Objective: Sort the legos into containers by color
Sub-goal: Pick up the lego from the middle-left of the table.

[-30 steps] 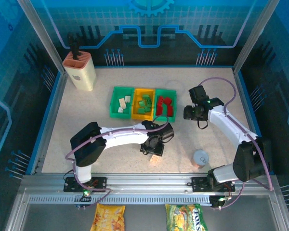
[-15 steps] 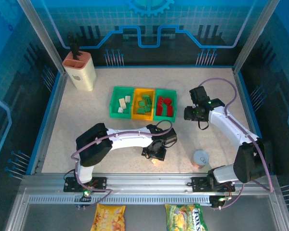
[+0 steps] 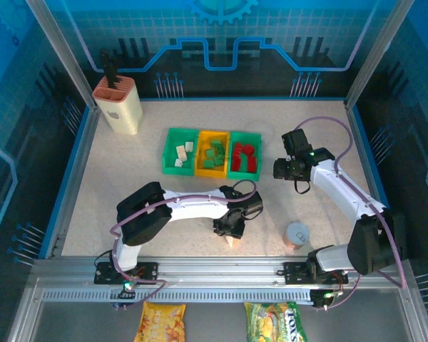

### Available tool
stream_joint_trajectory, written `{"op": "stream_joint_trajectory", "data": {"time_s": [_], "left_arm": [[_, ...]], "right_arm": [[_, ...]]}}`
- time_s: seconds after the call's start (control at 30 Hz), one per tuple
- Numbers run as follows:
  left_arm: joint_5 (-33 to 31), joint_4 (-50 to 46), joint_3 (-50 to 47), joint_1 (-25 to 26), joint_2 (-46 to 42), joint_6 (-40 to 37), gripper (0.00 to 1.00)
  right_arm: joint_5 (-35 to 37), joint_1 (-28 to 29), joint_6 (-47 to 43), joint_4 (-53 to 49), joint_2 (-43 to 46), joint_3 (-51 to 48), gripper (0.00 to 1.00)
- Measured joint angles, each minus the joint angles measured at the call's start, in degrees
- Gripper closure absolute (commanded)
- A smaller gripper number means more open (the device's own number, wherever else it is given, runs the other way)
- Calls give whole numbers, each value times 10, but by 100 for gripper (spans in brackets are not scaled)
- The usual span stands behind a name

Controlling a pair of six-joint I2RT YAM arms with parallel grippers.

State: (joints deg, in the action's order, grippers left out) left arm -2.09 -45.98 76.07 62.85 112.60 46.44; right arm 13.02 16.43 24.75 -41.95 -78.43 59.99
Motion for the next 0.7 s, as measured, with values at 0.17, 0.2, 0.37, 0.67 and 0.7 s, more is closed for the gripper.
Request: {"op": "stream_joint_trajectory", "data": {"time_s": [0.17, 0.2, 0.37, 0.67, 0.7], "left_arm": [[0, 0, 0, 0, 0, 0, 64], [0, -1, 0, 0, 0, 0, 65], [0, -2, 0, 0, 0, 0, 67], [0, -2, 14, -3, 0, -7, 70], [0, -2, 14, -4, 0, -10, 70]], "right_arm": [[0, 0, 0, 0, 0, 0, 45], [0, 0, 0, 0, 0, 0, 45], [0, 0, 0, 0, 0, 0, 46], [0, 0, 0, 0, 0, 0, 46], [1, 0, 0, 0, 0, 0, 46]]}}
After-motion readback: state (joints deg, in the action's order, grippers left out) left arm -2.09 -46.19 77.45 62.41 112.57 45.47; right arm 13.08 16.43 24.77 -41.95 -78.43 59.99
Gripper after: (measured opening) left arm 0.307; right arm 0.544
